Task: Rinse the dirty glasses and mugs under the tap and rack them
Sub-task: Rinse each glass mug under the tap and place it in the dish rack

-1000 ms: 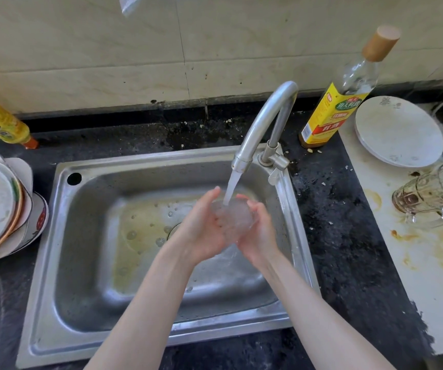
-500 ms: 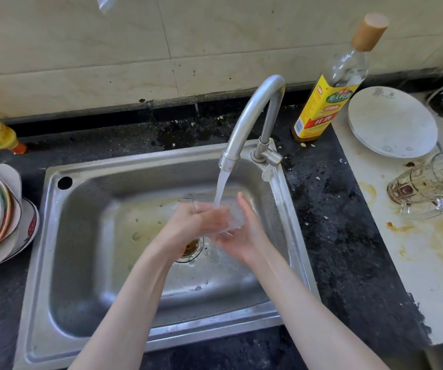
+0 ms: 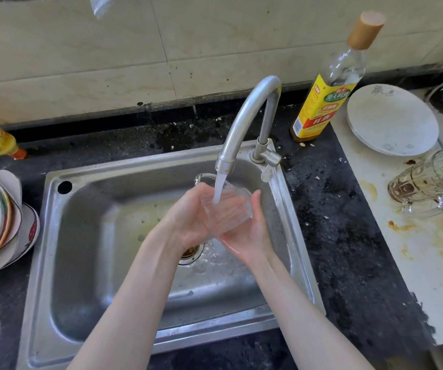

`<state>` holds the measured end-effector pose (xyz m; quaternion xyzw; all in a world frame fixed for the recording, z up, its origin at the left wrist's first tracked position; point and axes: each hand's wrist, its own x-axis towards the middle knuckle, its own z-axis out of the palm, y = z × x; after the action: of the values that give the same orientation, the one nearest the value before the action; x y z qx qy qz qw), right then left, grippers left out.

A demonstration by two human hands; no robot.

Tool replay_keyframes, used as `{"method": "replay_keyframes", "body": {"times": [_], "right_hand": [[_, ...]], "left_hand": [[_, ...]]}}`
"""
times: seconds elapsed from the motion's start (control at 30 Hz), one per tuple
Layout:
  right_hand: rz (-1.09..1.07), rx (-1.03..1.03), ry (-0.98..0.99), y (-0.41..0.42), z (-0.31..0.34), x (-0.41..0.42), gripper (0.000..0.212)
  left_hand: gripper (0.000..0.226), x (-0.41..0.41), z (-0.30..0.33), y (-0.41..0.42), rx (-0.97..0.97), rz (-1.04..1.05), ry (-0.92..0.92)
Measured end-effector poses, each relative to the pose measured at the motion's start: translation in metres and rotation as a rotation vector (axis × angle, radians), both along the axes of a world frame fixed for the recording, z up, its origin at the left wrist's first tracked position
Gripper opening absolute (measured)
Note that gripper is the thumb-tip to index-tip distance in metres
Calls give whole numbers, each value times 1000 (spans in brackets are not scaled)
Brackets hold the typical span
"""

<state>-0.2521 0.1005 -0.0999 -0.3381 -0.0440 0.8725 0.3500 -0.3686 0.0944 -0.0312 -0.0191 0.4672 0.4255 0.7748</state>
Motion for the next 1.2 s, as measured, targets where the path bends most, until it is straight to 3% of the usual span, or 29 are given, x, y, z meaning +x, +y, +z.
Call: {"method": "replay_keyframes", "body": {"times": [0.07,0.2,0.47,0.6,0.8,0.93,1.03,1.1,1.2], "right_hand": [[-12,-43,-43,1,-2,-1,76],[-107,-136,-38,1,-13,1,48],[-163,-266,-26,0,-17,2,46],[-169,-251,-27,-1,-19,0,43],[-169,-182,26,-7,-23,1,50],[-134,-139,67,-11,-28,4,50],[-101,-76,85,-10,-26,7,49],[-71,-28,88,-6,-24,10,60],[-79,-45,54,2,-25,9,94]], "left_hand": [[43,1,-3,3,-15,-21,9],[6,10,-9,10,-10,-167,52],[18,14,-19,16,-79,-158,46],[34,10,-15,14,-125,-132,26],[33,6,-3,12,-138,-65,-51],[62,2,-8,9,-133,28,-206],[53,5,-13,8,-120,27,-154],[42,4,-14,7,-100,52,-79],[30,0,-15,6,-38,-6,68]]}}
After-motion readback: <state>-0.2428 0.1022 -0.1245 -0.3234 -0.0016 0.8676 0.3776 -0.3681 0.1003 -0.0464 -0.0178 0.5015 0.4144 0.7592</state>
